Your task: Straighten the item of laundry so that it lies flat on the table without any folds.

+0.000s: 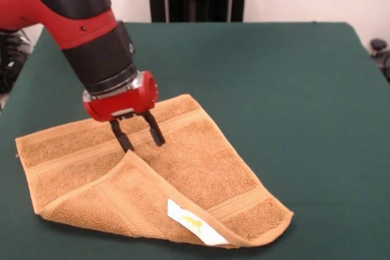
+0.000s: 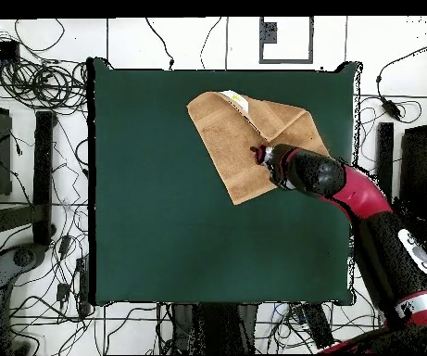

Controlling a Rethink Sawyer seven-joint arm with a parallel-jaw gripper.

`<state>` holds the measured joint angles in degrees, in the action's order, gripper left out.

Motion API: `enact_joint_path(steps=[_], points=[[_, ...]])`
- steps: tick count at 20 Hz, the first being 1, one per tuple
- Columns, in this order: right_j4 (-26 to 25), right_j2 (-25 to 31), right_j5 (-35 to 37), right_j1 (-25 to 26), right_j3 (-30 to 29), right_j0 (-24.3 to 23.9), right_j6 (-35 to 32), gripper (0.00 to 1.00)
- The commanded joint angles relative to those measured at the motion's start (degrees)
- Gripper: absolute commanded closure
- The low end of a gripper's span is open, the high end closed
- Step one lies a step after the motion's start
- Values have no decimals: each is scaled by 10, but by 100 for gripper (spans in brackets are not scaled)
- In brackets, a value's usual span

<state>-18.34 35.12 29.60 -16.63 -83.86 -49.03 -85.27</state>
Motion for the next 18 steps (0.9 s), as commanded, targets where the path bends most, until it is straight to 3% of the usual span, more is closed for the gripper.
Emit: enact_joint_path(steps=[1,11,18], points=[[-48,29,-56,26,-34,24,22,0],[-90,-74,-134,40,-3,69,-78,0],[-78,-72,-145,58,20,64,-63,0]])
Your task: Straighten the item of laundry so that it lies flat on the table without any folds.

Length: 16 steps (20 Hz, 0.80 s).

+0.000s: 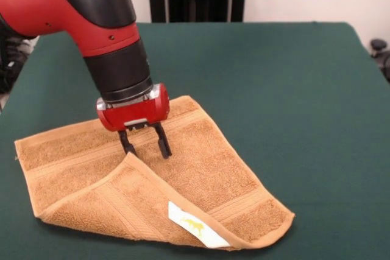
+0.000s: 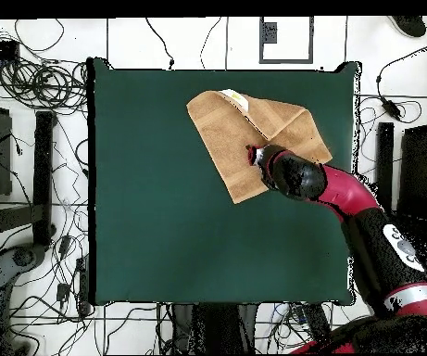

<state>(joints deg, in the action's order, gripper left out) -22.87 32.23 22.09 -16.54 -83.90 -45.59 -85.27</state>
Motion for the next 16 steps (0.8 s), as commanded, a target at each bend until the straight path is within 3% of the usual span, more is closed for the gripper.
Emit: enact_joint_path(steps=[1,6,11,16], points=[[-28,-44,-78,58,20,31,-71,0],[-10,-91,-94,15,5,62,-128,0],[16,-95,-58,-13,30,73,-118,0],[24,-113,-44,-9,75,87,-110,0]])
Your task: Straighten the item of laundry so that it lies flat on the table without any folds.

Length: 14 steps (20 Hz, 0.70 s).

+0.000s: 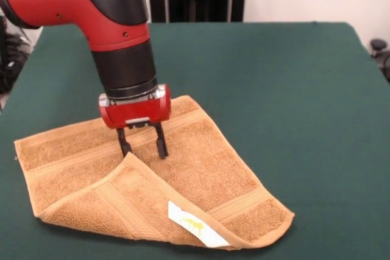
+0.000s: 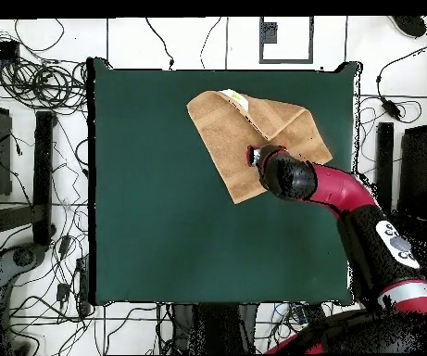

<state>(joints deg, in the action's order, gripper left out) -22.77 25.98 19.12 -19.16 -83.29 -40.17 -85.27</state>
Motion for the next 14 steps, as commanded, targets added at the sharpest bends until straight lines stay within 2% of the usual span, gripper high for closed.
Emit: enact_joint_path(steps=[1,6,10,14], points=[[25,-54,-9,17,79,36,-108,0],[58,-53,86,-11,139,53,-87,0],[86,-57,162,12,228,76,-76,0],[96,-64,191,38,287,93,-77,0]])
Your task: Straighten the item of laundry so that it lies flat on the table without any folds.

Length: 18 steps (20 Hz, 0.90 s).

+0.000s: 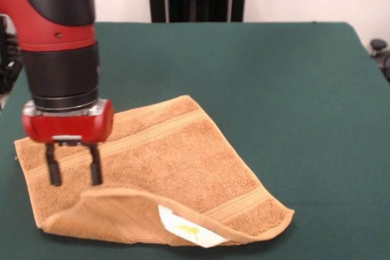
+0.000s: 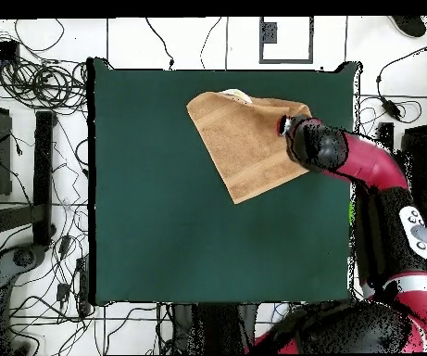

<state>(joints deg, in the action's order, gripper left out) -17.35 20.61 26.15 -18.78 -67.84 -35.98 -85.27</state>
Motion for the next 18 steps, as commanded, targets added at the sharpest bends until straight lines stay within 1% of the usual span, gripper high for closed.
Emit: enact_joint_path(steps=[1,8,16,18], points=[[41,-10,113,36,129,51,-77,0],[42,3,82,52,113,41,-56,0],[49,25,83,63,107,24,-22,0],[47,19,90,61,107,23,-22,0]])
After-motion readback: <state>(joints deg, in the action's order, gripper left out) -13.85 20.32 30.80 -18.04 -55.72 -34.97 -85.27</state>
